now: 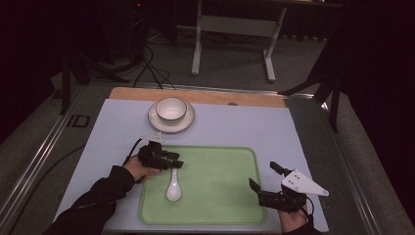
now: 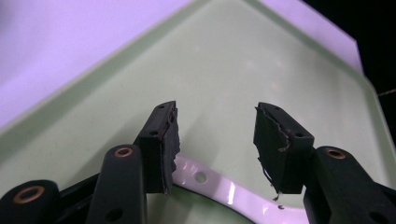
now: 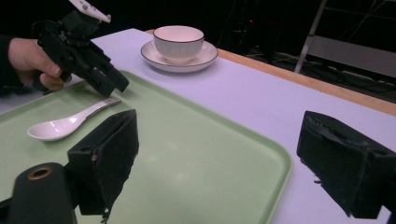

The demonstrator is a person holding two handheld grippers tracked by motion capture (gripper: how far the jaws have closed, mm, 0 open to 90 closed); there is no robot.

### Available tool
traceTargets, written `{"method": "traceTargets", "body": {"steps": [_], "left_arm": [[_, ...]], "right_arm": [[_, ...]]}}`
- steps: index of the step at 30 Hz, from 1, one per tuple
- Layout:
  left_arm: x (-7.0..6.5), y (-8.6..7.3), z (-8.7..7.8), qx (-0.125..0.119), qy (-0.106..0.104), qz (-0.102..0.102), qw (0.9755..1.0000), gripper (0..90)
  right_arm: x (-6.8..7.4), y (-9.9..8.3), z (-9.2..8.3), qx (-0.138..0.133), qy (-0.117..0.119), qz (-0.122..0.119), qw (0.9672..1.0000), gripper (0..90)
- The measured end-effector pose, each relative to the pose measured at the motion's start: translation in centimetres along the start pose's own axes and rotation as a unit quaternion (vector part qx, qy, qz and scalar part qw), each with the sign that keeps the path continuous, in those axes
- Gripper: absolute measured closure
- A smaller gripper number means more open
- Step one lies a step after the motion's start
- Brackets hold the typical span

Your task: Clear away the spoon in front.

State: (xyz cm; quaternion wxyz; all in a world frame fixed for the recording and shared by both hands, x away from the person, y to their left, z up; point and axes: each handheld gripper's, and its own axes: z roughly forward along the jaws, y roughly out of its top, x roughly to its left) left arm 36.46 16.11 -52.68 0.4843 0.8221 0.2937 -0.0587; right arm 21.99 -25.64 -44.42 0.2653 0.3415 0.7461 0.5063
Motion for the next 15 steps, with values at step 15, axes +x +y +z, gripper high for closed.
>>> {"method": "traceTargets", "body": {"steps": [15], "left_arm": [[-1.8,1.6,-1.9,-0.012,0.005,0.005,0.9999,41.3]], "right_arm": [[0.0,0.0,0.0,-0.001,-0.002,-0.001,1.0000,12.7]]}}
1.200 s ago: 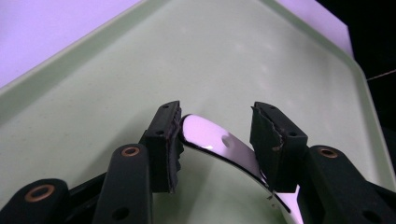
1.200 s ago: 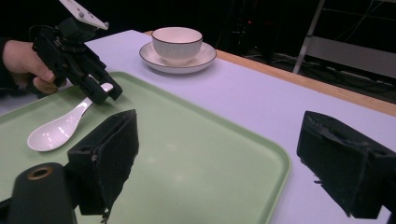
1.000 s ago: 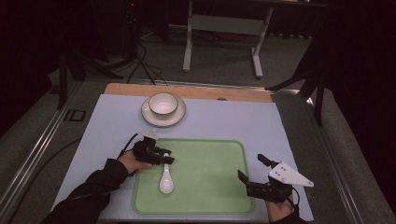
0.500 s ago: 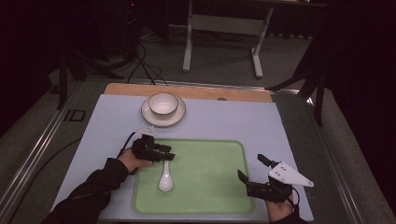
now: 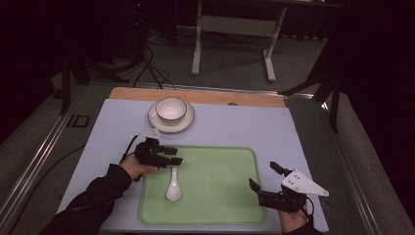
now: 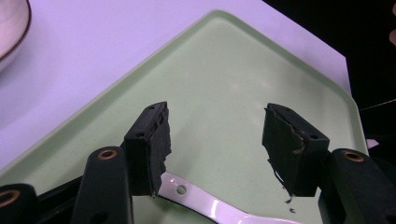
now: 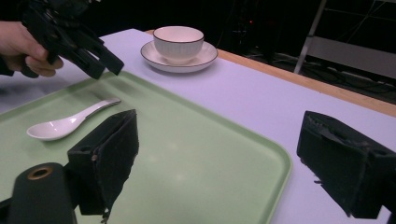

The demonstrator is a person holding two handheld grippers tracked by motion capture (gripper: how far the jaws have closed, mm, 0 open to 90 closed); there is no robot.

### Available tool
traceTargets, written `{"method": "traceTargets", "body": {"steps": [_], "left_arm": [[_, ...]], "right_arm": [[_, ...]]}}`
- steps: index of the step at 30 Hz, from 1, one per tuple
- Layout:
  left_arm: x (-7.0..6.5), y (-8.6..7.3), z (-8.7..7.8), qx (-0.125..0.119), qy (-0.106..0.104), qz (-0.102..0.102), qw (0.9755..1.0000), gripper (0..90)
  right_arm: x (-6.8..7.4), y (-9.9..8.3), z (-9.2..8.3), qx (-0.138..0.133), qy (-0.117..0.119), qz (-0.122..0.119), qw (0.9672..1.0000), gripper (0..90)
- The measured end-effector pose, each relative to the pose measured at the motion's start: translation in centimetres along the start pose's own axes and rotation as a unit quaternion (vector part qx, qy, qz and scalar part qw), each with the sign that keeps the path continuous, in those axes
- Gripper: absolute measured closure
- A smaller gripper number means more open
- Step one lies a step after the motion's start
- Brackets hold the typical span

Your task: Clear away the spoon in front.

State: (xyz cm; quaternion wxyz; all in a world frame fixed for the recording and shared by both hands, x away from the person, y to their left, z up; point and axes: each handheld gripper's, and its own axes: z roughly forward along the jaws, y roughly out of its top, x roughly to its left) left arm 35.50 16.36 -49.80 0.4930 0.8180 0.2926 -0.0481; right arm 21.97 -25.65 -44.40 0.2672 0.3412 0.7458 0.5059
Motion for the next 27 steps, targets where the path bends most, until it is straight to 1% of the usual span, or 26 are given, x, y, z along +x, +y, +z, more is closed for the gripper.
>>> {"method": "traceTargets", "body": {"steps": [1,2,3,4,5,6,7,8,9,11,14,15,16,18,20,21,24,27], "left_arm": [[-0.2,0.2,-0.2,0.001,0.002,0.002,1.0000,40.0],[-0.5,0.3,-0.4,-0.001,0.003,-0.001,1.0000,37.9],[-0.6,0.4,-0.6,-0.004,-0.003,0.000,1.0000,36.0],[-0.8,0.4,-0.8,-0.007,-0.010,0.005,0.9999,34.2],[-1.0,0.4,-1.0,-0.008,-0.010,0.011,0.9999,31.7],[-1.3,0.5,-1.1,-0.008,-0.009,0.016,0.9998,28.6],[-1.5,0.6,-1.2,-0.008,-0.006,0.016,0.9998,23.8],[-1.7,0.6,-1.3,-0.006,0.003,0.013,0.9999,21.0],[-2.0,0.7,-1.4,-0.005,0.007,0.012,0.9999,19.1],[-2.4,0.9,-1.6,-0.006,0.006,0.018,0.9998,14.5],[-2.7,1.0,-1.9,-0.007,0.004,0.022,0.9997,13.7],[-3.0,1.1,-2.2,-0.013,0.009,0.029,0.9995,13.7],[-3.2,1.0,-2.4,-0.011,0.013,0.029,0.9994,10.0],[-3.5,0.9,-2.8,-0.014,0.017,0.033,0.9992,7.5],[-3.6,0.9,-3.1,-0.013,0.016,0.033,0.9992,6.8],[-4.0,0.8,-3.9,-0.019,0.020,0.036,0.9990,6.8],[-4.4,0.5,-4.9,-0.031,0.025,0.034,0.9986,6.8],[-4.6,-0.2,-5.9,-0.044,0.026,0.024,0.9984,6.8]], "right_arm": [[0.0,0.0,0.0,0.000,0.000,0.000,1.0000,12.7],[-0.1,0.0,0.0,0.000,0.000,0.001,1.0000,12.7],[-0.1,0.0,0.0,0.000,0.000,0.001,1.0000,12.7],[-0.1,0.0,0.0,0.000,0.000,0.001,1.0000,12.7],[0.0,0.0,0.0,0.000,0.001,0.001,1.0000,12.7],[0.0,0.0,0.0,0.000,0.000,0.000,1.0000,12.7],[0.0,0.0,0.0,0.000,0.000,0.000,1.0000,12.7],[0.0,0.0,0.0,0.000,0.001,0.001,1.0000,12.7],[0.0,0.0,0.0,0.001,0.001,0.001,1.0000,12.7],[0.0,0.0,0.0,0.000,0.001,0.000,1.0000,12.7],[0.0,0.0,0.0,0.000,0.001,-0.001,1.0000,12.7],[0.1,0.1,0.0,-0.001,0.000,-0.001,1.0000,12.7],[0.1,0.1,0.0,-0.001,0.000,-0.001,1.0000,12.7],[0.0,0.1,0.0,0.000,0.000,0.000,1.0000,12.7],[0.0,0.1,0.0,0.000,0.000,0.000,1.0000,12.7],[0.0,0.1,0.0,0.000,0.000,0.000,1.0000,12.7],[0.0,0.1,0.0,-0.001,0.000,0.000,1.0000,12.7],[0.1,0.1,0.0,-0.001,-0.001,-0.001,1.0000,12.7]]}}
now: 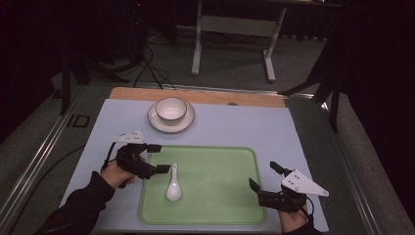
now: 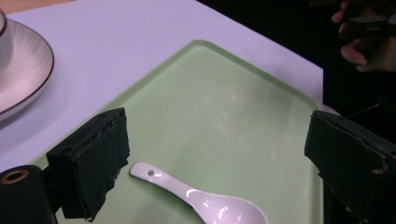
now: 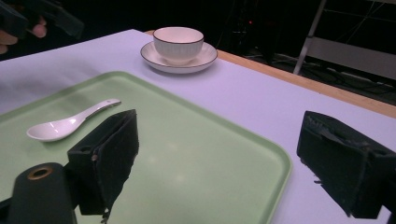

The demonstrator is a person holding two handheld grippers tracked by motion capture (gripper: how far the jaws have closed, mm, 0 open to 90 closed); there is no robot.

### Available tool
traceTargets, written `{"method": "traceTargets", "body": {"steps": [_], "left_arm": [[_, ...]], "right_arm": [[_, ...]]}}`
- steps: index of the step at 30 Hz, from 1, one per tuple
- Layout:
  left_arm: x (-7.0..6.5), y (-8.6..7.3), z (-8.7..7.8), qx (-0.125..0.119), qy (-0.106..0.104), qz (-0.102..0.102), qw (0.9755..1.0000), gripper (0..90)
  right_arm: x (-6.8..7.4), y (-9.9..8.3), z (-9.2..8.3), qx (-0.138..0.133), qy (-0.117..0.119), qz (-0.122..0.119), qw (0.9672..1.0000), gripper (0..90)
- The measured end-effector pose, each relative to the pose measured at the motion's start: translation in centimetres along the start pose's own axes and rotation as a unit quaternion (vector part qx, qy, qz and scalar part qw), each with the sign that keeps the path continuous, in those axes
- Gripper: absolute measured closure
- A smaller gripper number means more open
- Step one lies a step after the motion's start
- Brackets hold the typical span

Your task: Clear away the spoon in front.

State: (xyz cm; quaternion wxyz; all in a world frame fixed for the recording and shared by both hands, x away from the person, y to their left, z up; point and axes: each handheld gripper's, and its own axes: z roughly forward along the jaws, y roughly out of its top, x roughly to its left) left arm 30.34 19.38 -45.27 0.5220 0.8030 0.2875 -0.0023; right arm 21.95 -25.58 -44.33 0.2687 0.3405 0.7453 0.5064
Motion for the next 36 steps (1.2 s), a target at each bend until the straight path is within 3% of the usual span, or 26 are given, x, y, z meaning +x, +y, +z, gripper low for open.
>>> {"method": "traceTargets", "body": {"steps": [12,23,24,28,36], "left_arm": [[-0.9,-2.5,-2.6,-0.018,0.018,-0.010,0.9996,6.8],[-0.9,-4.3,-2.7,-0.030,0.020,-0.001,0.9994,6.8],[-0.7,-4.7,-2.7,-0.042,0.016,-0.007,0.9989,6.8],[-0.3,-5.3,-2.6,-0.051,0.018,-0.019,0.9984,6.8],[-0.4,-5.6,-2.7,-0.055,0.024,-0.012,0.9981,6.8]], "right_arm": [[0.0,0.0,-0.1,-0.002,0.000,-0.002,1.0000,12.7],[0.0,0.0,-0.1,-0.001,0.000,-0.003,1.0000,12.7],[0.0,0.0,0.0,-0.001,0.001,-0.004,1.0000,12.7],[-0.1,-0.1,-0.1,-0.001,0.001,-0.004,1.0000,12.7],[-0.3,-0.2,-0.3,-0.003,0.000,-0.001,1.0000,12.7]]}}
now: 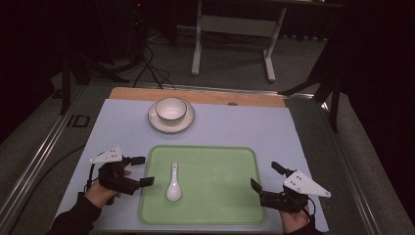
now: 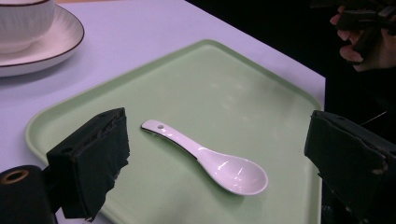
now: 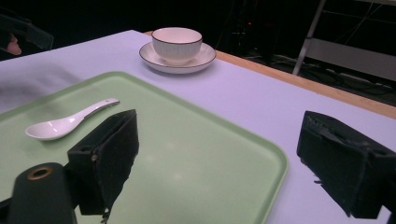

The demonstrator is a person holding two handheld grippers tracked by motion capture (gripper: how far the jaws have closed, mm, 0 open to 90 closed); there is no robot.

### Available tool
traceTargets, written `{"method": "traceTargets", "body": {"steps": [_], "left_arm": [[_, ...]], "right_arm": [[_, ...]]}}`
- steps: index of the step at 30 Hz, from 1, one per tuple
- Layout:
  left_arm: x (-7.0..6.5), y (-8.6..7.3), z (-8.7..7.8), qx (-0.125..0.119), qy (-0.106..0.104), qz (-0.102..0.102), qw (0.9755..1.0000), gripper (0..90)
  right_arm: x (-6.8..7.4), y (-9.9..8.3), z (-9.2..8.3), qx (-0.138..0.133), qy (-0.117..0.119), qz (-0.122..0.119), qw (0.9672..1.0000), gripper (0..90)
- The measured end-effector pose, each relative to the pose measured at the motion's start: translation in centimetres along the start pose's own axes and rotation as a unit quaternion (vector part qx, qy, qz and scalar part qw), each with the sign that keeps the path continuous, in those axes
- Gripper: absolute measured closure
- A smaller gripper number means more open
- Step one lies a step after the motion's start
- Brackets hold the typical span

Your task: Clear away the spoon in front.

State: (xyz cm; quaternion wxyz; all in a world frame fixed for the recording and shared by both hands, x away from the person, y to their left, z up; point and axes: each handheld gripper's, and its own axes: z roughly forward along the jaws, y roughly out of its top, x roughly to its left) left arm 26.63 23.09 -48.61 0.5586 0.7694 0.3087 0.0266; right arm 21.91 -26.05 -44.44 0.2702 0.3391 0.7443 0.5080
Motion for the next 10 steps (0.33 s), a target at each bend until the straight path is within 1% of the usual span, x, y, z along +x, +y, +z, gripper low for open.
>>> {"method": "traceTargets", "body": {"steps": [2,3,10], "left_arm": [[-0.08,-0.10,0.04,0.002,-0.001,0.003,1.0000,6.8],[-0.11,-0.18,0.09,0.003,0.002,0.008,1.0000,6.8],[0.03,-0.30,0.05,-0.001,0.002,0.006,1.0000,6.8]], "right_arm": [[-0.08,-0.08,0.11,0.002,0.002,0.001,1.0000,12.7],[-0.16,-0.14,0.19,0.004,0.001,0.002,1.0000,12.7],[-0.35,-0.25,0.33,0.004,0.002,0.008,1.0000,12.7]]}}
